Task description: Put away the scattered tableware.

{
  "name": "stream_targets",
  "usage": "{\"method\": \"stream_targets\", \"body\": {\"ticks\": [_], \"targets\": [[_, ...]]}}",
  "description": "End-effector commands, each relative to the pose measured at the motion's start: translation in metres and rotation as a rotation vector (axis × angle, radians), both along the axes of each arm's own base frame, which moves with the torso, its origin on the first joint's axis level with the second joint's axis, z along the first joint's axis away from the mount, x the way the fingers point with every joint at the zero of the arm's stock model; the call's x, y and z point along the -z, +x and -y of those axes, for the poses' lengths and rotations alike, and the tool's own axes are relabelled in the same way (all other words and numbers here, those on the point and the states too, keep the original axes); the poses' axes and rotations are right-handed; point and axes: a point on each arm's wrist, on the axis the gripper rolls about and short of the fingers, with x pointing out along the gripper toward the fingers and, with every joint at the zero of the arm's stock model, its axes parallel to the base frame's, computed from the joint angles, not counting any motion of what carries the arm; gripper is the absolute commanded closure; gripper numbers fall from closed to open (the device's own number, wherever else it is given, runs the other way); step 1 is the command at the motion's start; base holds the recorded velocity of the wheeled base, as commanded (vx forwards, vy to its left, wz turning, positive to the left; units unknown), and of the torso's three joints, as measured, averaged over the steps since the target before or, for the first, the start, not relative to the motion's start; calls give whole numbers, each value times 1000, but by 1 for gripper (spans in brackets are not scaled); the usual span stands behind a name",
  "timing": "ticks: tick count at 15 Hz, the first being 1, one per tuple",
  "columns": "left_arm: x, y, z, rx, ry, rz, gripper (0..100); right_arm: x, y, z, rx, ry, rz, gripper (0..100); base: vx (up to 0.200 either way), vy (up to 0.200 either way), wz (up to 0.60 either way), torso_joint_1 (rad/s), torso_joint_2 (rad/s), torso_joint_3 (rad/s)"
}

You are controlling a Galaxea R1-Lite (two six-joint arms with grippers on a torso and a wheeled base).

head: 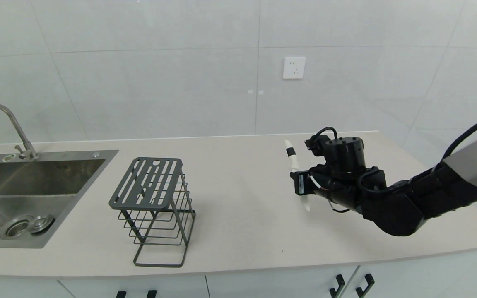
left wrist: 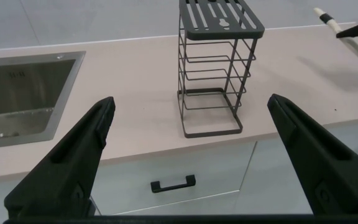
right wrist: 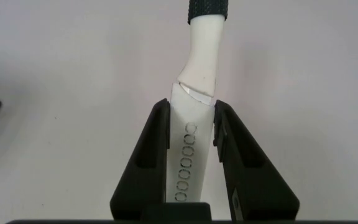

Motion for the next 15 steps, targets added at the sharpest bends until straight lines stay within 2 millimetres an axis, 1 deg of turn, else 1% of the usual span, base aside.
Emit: {"method": "stream_targets", "body": {"ticks": [1,2,3,4,5,6,8,9,10,12,15], "targets": [[0,0,0,22,4,2,0,-4,-3,0,-33,7,31,100,0,0,0,0,0,0],[0,0,1,36,0,6,0,-3,-4,0,-56,10,53,100,0,0,0,0,0,0],[-16,-4,1,38,-2,100,0,-1,-8,2,-88,13,83,100,0,0,0,0,0,0],[-37,-11,1,37,-1,207,0,0,-10,4,-116,20,108,100,0,0,0,0,0,0],[-52,-17,1,36,0,264,0,1,-14,5,-171,29,146,100,0,0,0,0,0,0],[-50,-16,1,37,-1,257,0,2,-16,5,-209,34,170,100,0,0,0,0,0,0],[-38,-11,2,77,-17,205,0,4,-20,6,-286,33,203,100,0,0,0,0,0,0],[-37,-11,2,83,-19,203,0,4,-21,6,-294,32,208,100,0,0,0,0,0,0],[-40,-12,3,146,-34,203,0,6,-26,7,-359,29,227,100,0,0,0,0,0,0],[-53,-15,4,209,-91,203,0,5,-32,9,-435,46,267,100,0,0,0,0,0,0],[-84,-10,5,303,-97,171,0,5,-42,12,-556,69,321,100,0,0,0,0,0,0]]}}
